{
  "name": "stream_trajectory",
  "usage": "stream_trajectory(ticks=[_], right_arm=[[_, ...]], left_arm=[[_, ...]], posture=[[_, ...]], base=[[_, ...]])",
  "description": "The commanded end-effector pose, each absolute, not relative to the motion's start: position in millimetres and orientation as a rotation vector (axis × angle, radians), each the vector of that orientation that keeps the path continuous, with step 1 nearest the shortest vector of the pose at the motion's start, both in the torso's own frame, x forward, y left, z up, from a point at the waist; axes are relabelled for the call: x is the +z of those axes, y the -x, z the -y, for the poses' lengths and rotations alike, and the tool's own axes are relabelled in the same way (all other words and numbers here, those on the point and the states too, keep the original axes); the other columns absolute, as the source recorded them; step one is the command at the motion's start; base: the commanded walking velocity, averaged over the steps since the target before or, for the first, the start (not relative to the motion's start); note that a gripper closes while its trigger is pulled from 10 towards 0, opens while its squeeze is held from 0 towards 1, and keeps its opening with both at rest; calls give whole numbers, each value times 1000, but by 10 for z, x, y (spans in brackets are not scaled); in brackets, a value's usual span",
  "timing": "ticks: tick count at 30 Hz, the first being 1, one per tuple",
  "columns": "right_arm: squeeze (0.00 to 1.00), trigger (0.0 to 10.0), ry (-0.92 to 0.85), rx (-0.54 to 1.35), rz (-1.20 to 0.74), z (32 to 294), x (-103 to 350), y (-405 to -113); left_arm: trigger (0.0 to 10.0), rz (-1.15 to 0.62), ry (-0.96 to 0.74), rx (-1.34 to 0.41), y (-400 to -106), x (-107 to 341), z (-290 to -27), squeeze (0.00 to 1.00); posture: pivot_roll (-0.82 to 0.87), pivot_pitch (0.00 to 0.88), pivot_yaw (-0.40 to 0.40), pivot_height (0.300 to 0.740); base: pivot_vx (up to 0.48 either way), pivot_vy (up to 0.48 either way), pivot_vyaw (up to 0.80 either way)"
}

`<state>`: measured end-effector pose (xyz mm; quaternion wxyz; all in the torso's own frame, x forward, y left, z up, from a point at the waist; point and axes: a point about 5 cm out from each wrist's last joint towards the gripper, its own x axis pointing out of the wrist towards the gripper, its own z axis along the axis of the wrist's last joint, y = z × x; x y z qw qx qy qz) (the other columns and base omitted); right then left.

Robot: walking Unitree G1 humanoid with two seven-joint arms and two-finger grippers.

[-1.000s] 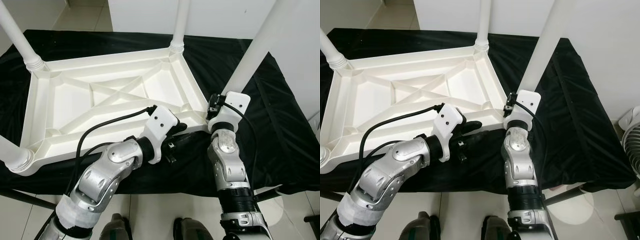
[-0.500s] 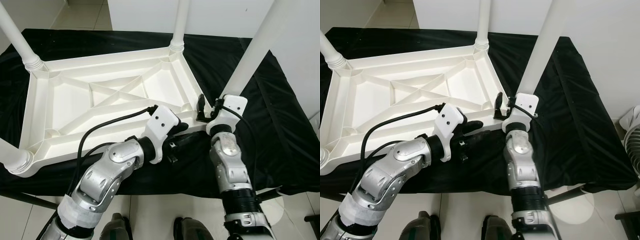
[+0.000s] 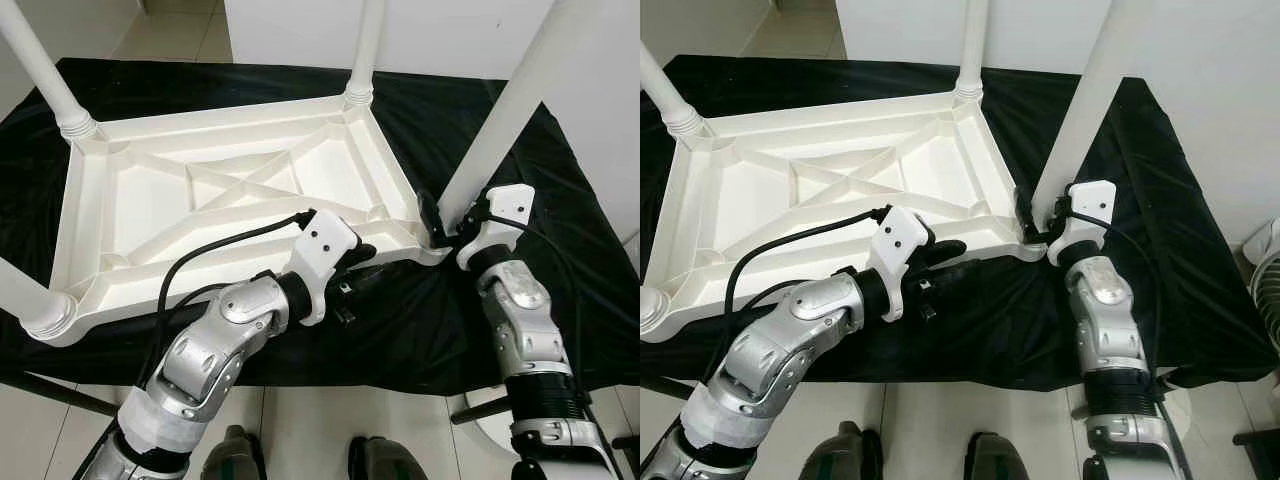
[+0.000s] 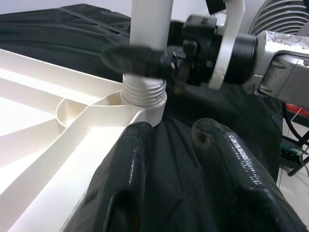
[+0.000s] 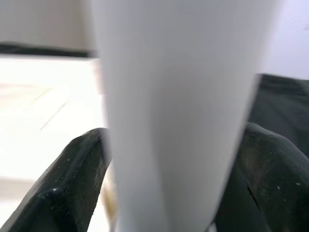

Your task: Building children table

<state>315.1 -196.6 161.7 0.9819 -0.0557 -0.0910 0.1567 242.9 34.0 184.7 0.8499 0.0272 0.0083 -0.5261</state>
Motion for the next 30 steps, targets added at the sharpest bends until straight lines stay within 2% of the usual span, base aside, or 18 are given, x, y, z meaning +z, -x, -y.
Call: stream_trajectory(ticks=[1, 5, 10, 11, 12, 13, 15, 16, 17, 26, 30], right_arm=[[0, 10000, 110, 346, 173, 1949, 1578, -3141], [0, 10000, 181, 508, 126, 1988, 1551, -3154], [0, 10000, 184, 550, 129, 1977, 1591, -3208], [0, 9569, 195, 571, 131, 1964, 1611, -3233], [0, 7412, 200, 589, 133, 1956, 1625, -3256], [0, 7412, 200, 589, 133, 1956, 1625, -3256], [0, 667, 198, 603, 132, 1952, 1636, -3276], [0, 667, 198, 603, 132, 1952, 1636, -3276], [0, 0, 186, 610, 122, 1956, 1629, -3279], [0, 0, 128, 620, 79, 1983, 1549, -3208], [0, 0, 100, 523, 67, 1940, 1515, -3193]], left_arm=[[10000, -16, -69, -1120, -2428, 1843, -322, 0], [10000, -18, -70, -1117, -2430, 1842, -321, 0], [10000, -18, -72, -1117, -2433, 1843, -325, 0], [10000, -18, -74, -1118, -2434, 1844, -327, 0], [10000, -18, -74, -1118, -2434, 1846, -328, 0], [10000, -18, -74, -1118, -2434, 1846, -328, 0], [10000, -18, -76, -1116, -2435, 1846, -332, 0], [10000, -18, -76, -1116, -2435, 1846, -332, 0], [10000, -18, -76, -1115, -2437, 1847, -334, 0], [10000, -14, -73, -1105, -2444, 1860, -335, 0], [10000, -14, -68, -1108, -2438, 1856, -326, 0]], posture=[[-38, 71, 11, 740], [-34, 74, 14, 740], [-31, 76, 18, 740], [-31, 76, 18, 740], [-28, 75, 18, 740], [-28, 75, 18, 740], [-27, 75, 17, 740], [-27, 75, 17, 740], [-25, 75, 14, 740], [-32, 90, 10, 740], [-42, 96, 10, 740]], base=[[0, 0, 0], [0, 0, 0], [0, 0, 0], [0, 0, 0], [0, 0, 0], [0, 0, 0], [0, 0, 0], [0, 0, 0], [0, 0, 0], [0, 0, 0], [0, 0, 0]])
